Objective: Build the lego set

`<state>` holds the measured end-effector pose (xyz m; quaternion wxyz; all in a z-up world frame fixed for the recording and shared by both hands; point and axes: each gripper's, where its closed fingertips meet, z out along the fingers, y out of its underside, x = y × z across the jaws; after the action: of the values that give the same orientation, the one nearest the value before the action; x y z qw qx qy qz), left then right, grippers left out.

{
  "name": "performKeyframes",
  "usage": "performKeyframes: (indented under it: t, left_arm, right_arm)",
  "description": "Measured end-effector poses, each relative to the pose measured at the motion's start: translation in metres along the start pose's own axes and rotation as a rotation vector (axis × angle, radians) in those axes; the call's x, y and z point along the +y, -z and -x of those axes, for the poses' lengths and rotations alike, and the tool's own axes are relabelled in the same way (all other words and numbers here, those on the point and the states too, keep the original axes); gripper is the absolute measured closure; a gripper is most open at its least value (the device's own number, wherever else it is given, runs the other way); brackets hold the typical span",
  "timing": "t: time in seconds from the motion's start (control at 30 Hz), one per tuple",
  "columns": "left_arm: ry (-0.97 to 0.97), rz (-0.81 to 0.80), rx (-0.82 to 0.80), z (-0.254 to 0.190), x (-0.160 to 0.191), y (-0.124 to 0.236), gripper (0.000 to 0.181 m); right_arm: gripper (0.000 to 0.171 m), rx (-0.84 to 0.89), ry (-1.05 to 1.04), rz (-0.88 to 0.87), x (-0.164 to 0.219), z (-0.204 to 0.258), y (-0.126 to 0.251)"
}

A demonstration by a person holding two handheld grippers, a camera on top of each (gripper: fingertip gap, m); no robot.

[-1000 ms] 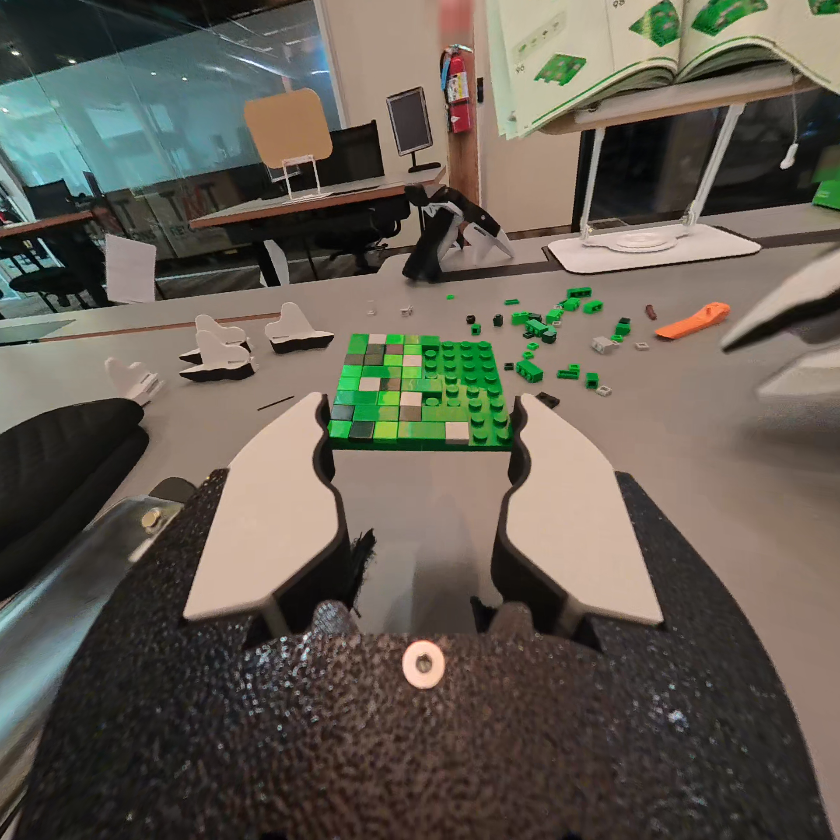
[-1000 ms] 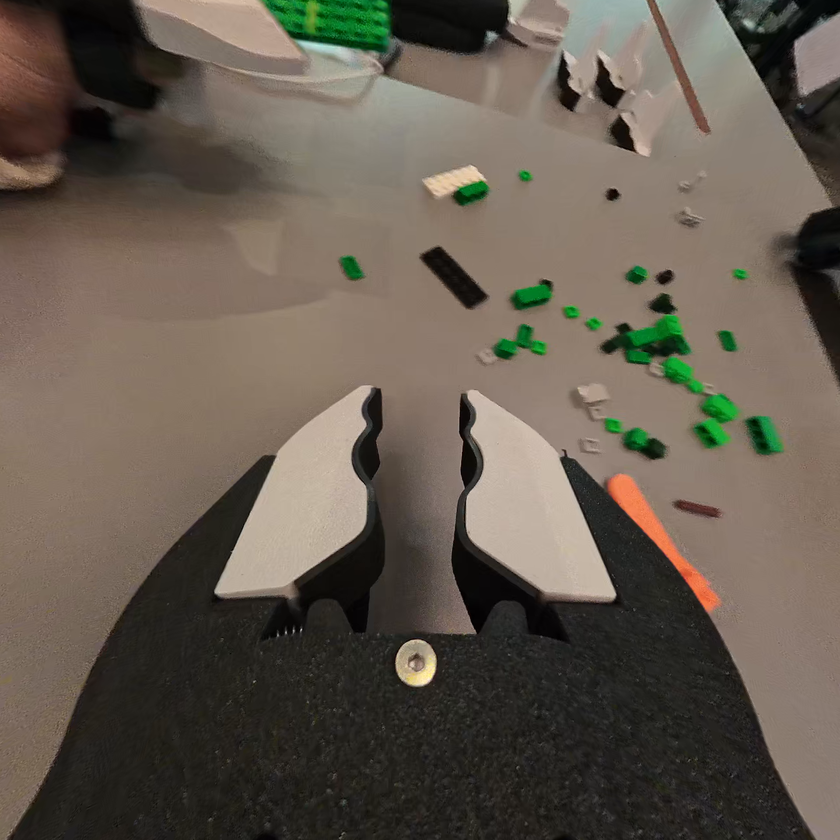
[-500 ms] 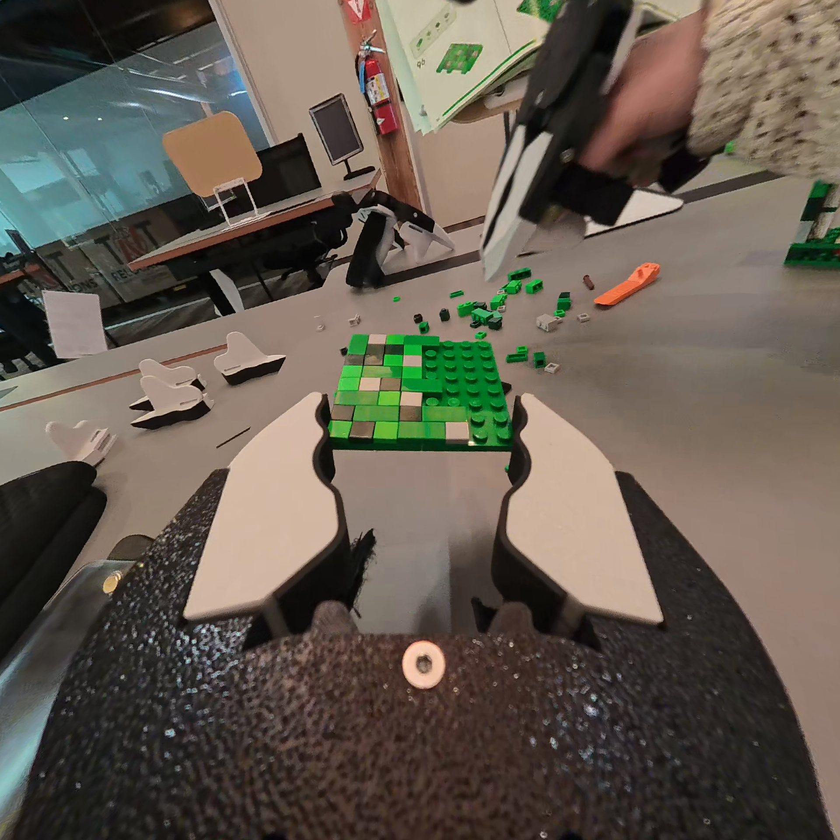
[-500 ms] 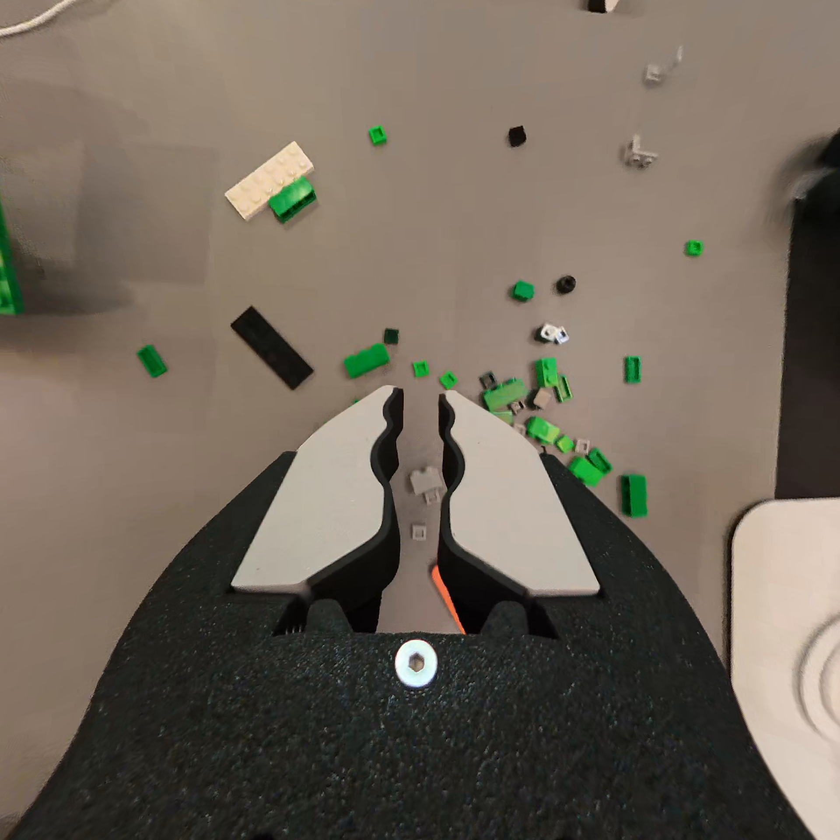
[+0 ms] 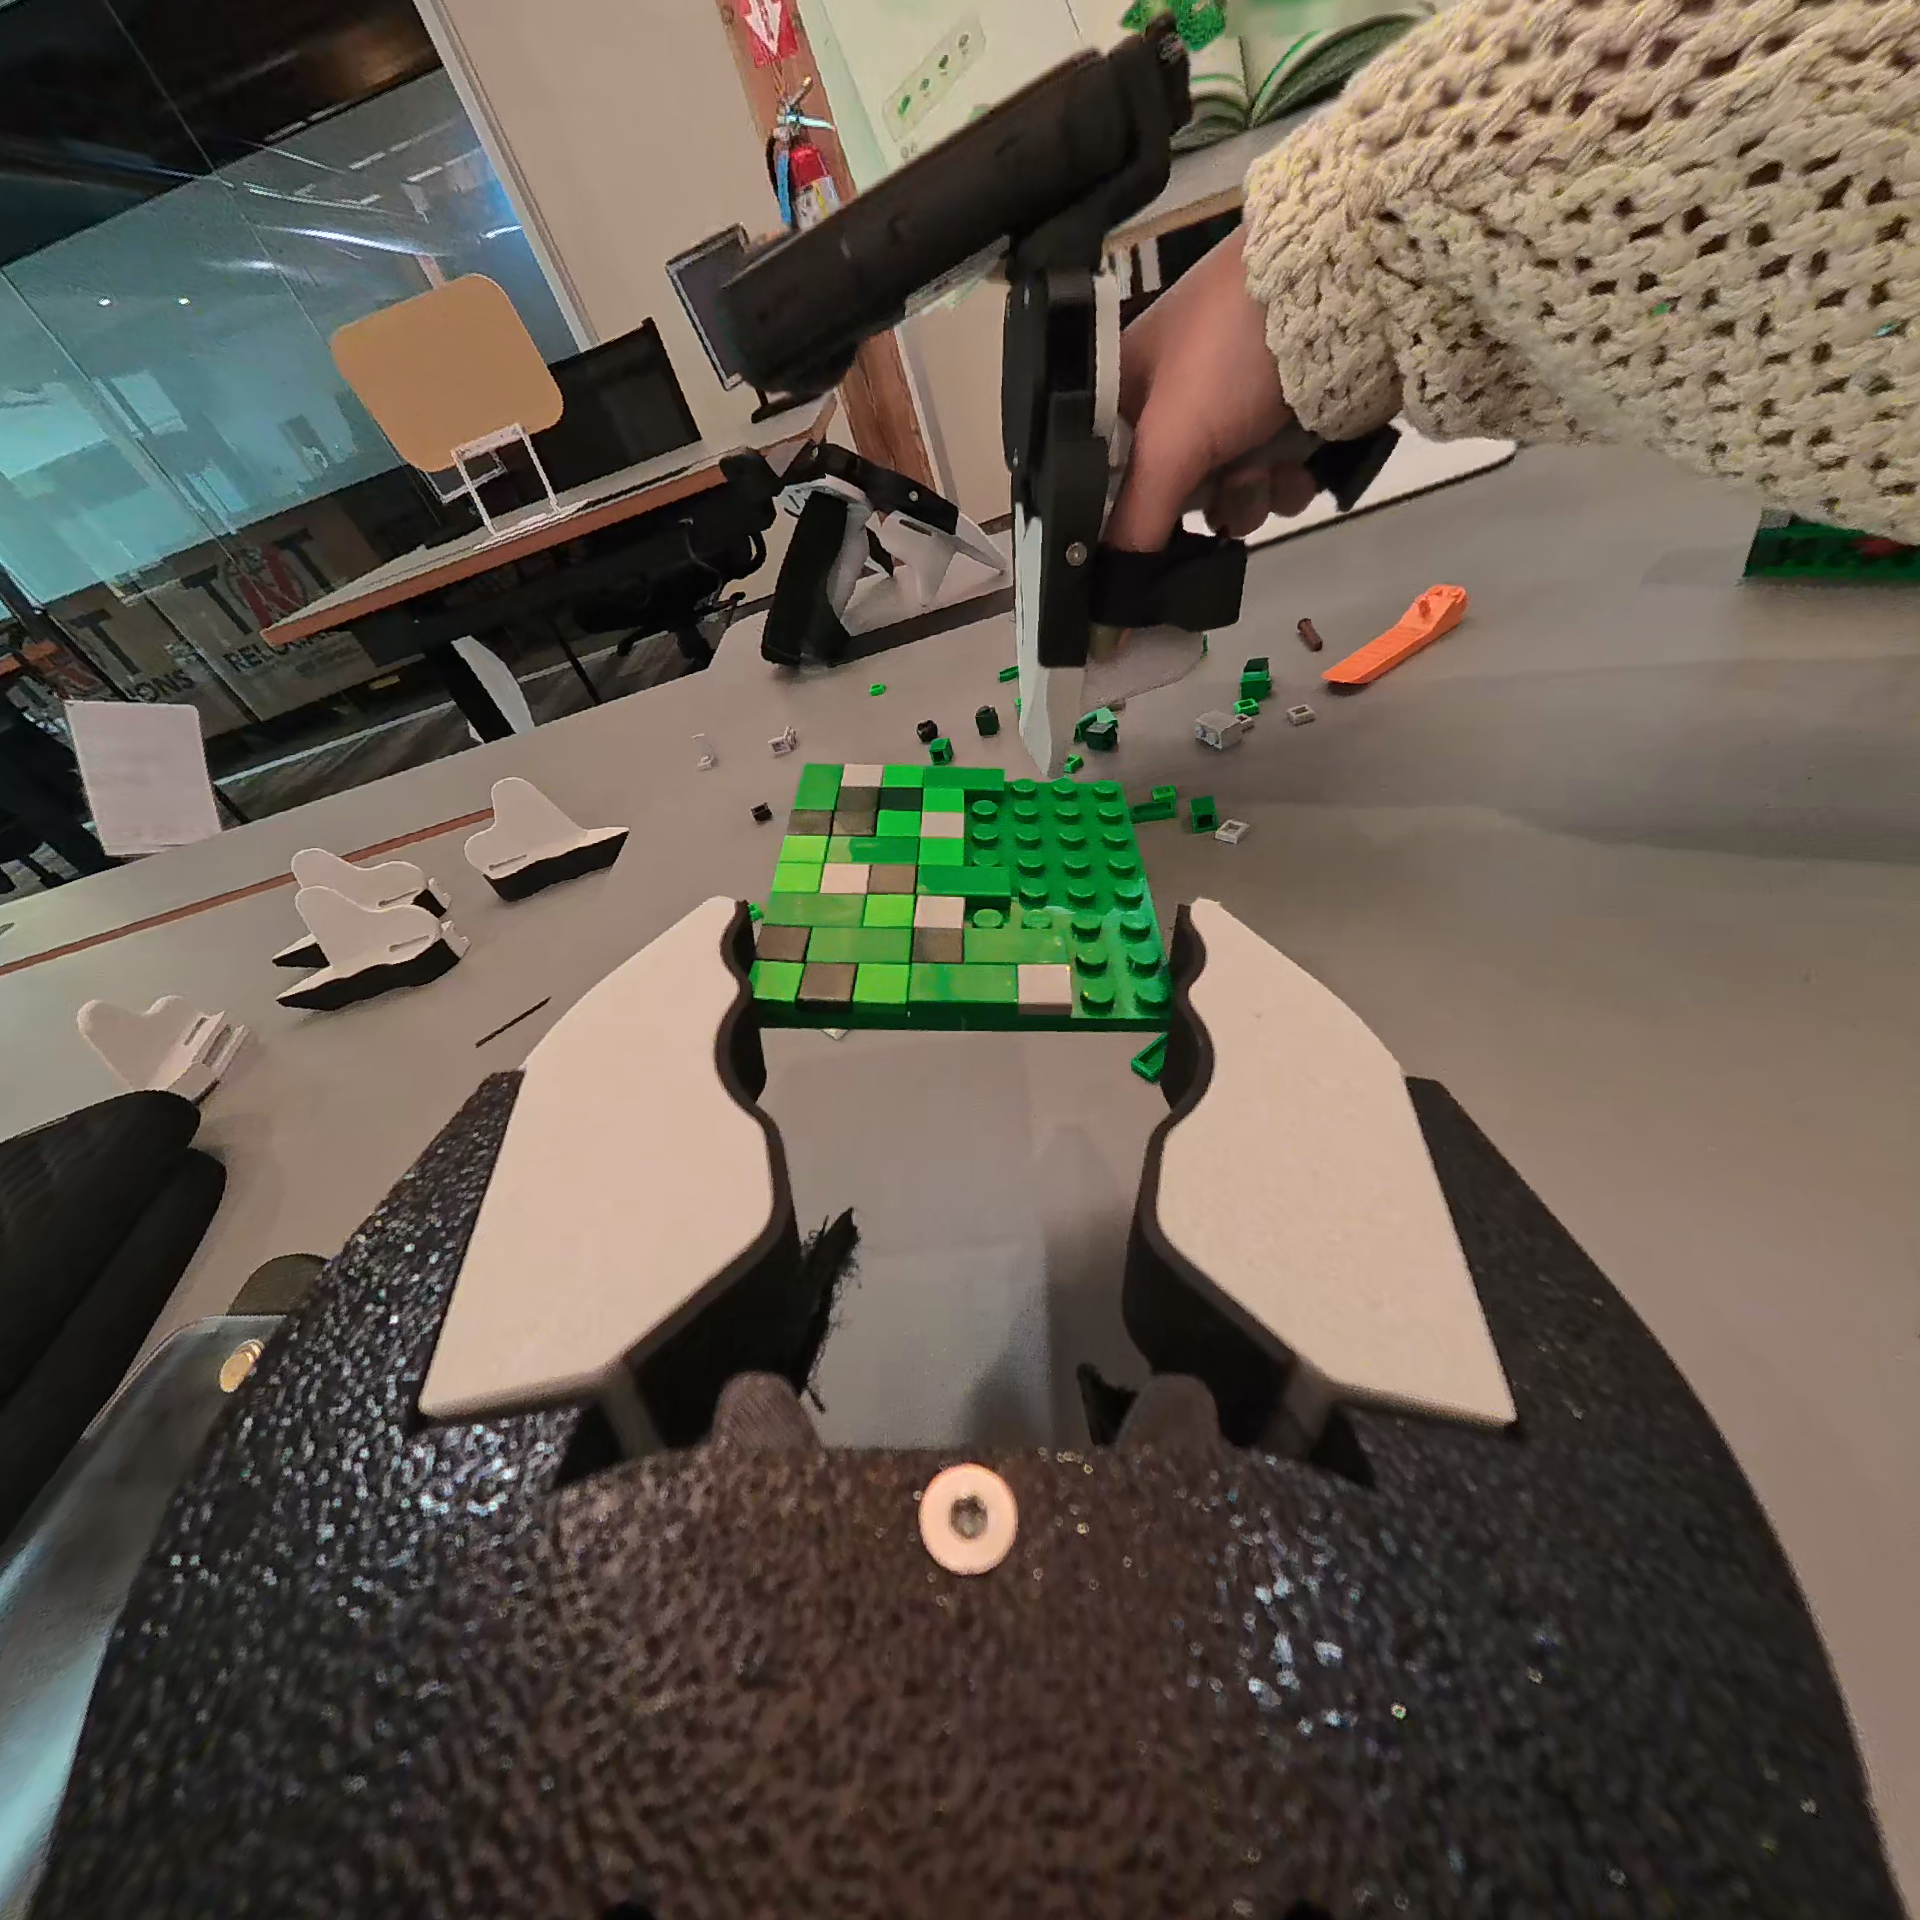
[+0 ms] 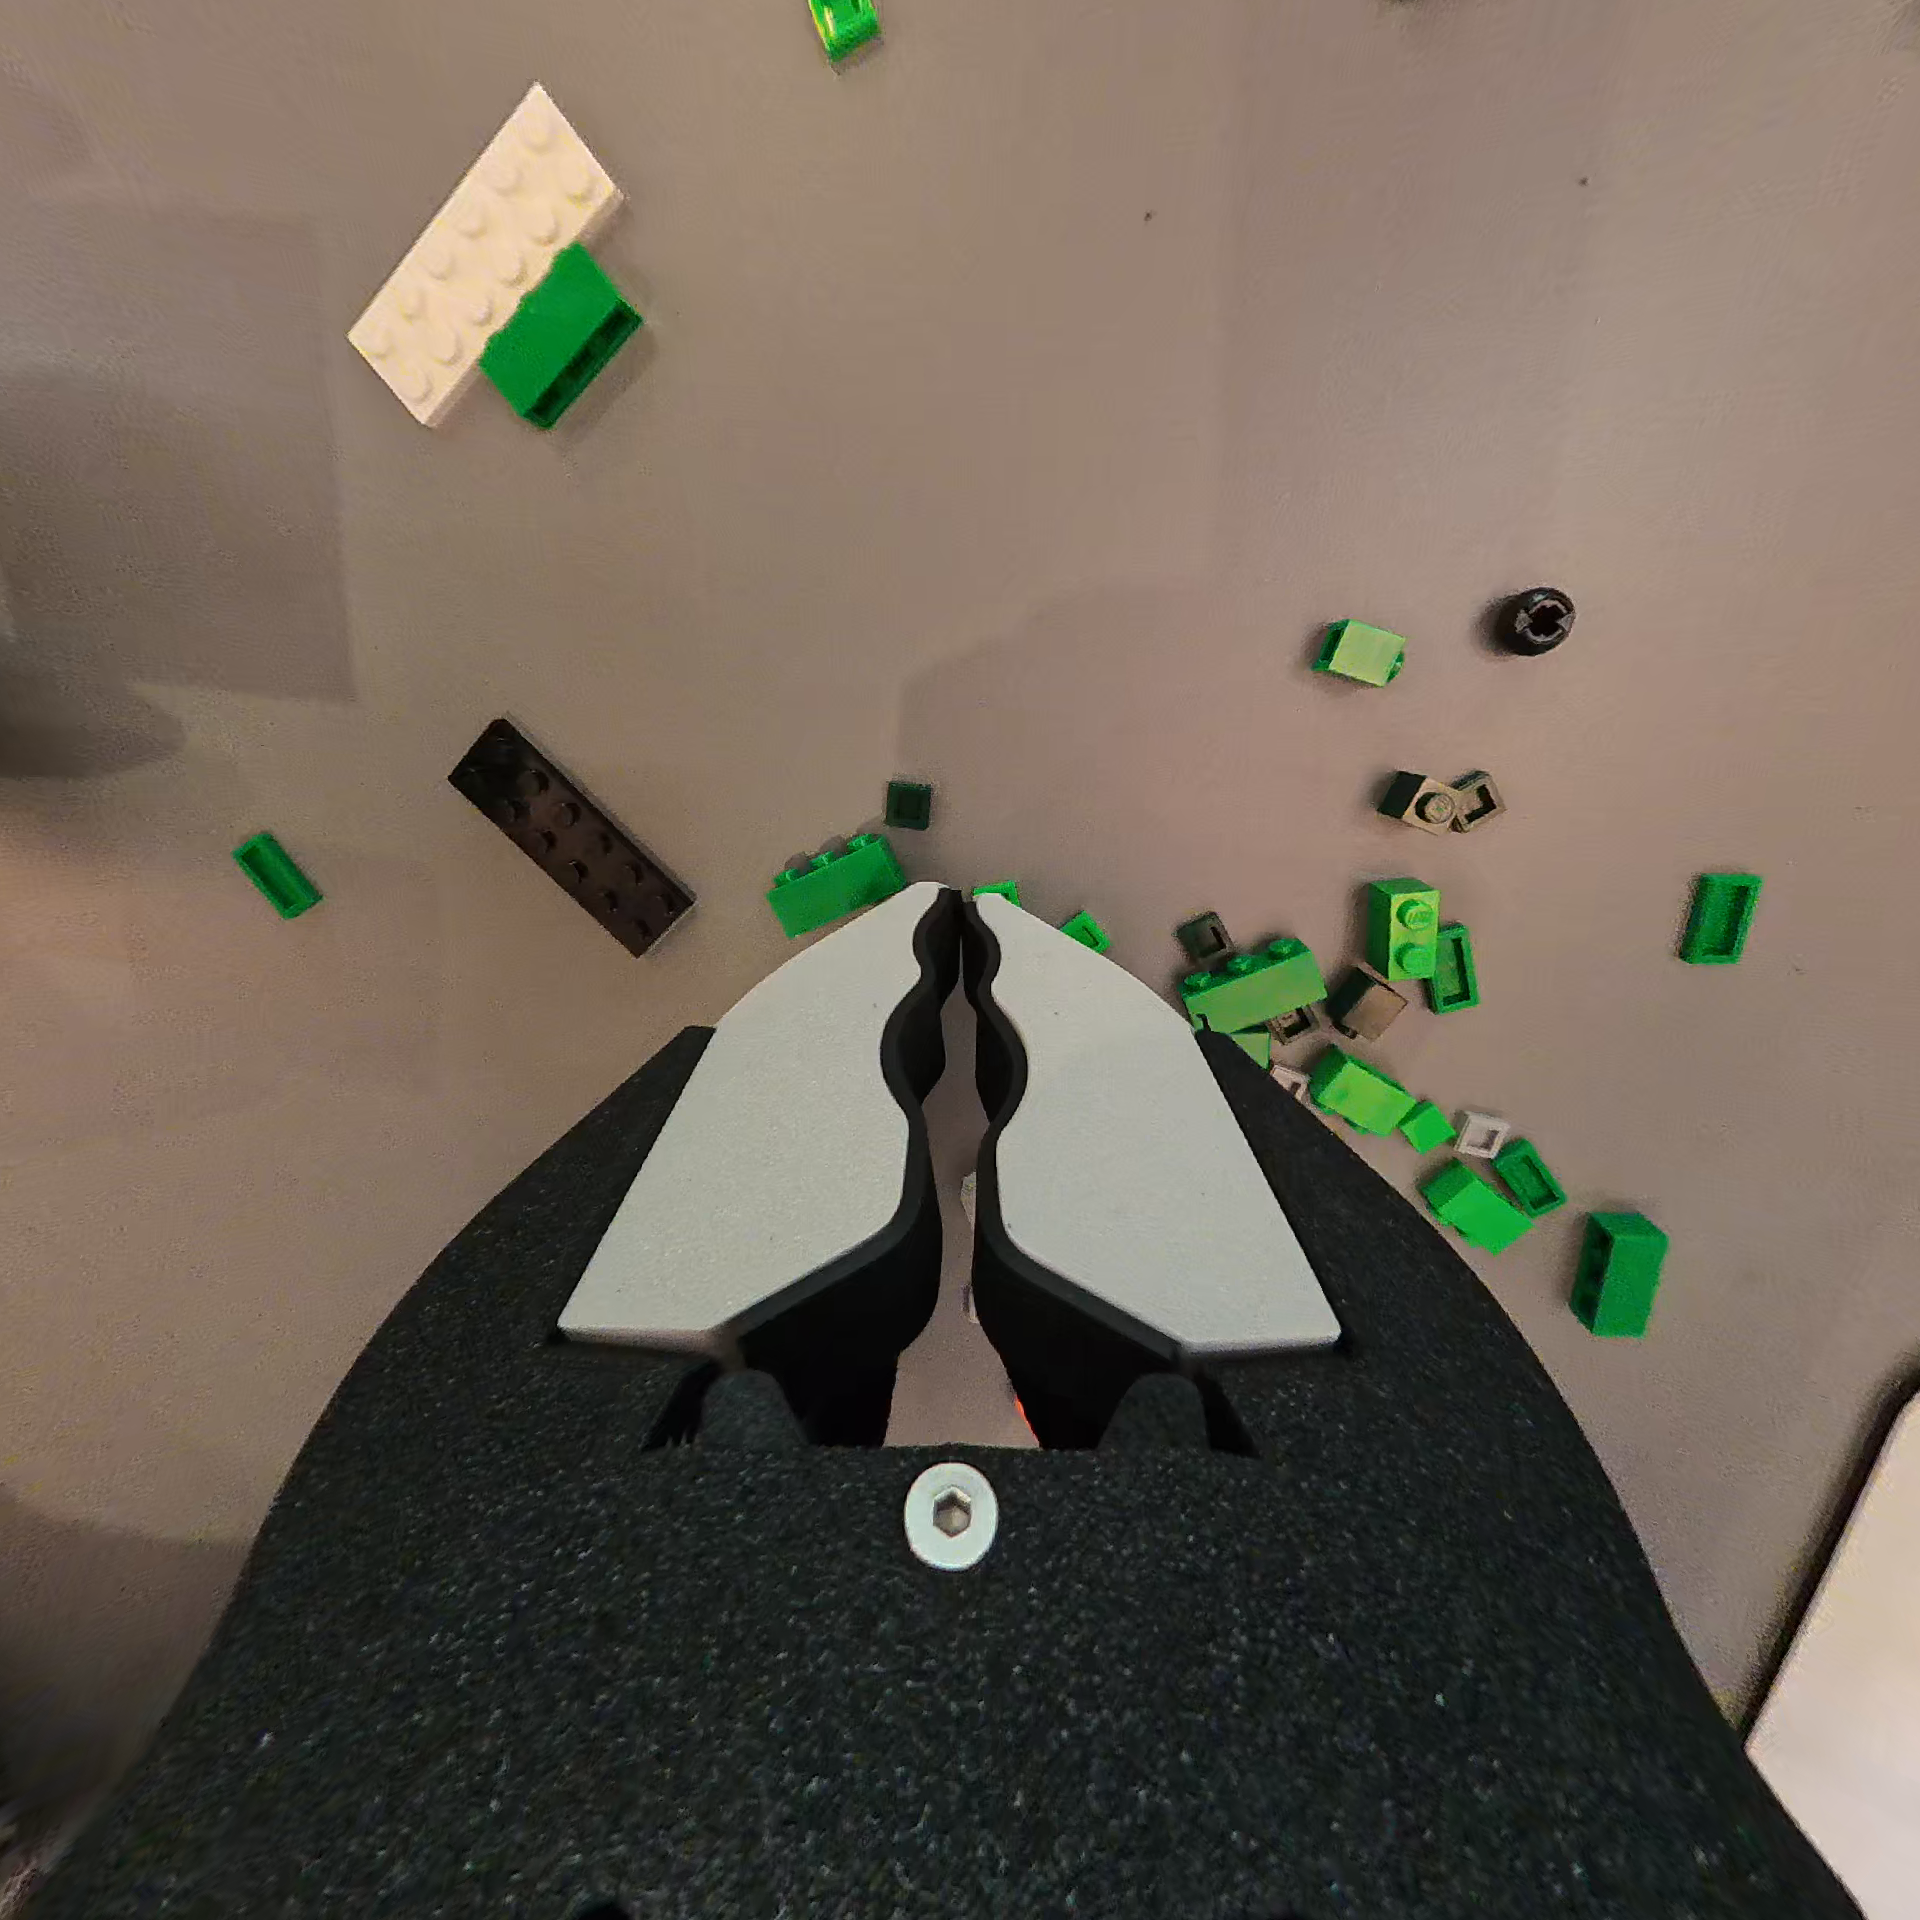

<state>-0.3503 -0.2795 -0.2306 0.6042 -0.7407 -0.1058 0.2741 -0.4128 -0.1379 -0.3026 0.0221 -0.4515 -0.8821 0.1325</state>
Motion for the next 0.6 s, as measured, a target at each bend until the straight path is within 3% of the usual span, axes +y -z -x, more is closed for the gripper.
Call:
performKeyframes:
  t: [0.37,0.6]
  left_arm:
    - [-0.033,0.013,0.004,-0.004,0.001,-0.001,0.106]
    - [-0.040,0.022,0.007,-0.005,0.003,-0.002,0.106]
  right_arm:
    - [0.171,-0.020,-0.002,0.017,0.002,0.005,-0.010]
    - [0.171,-0.088,0.085,0.080,0.009,0.033,-0.010]
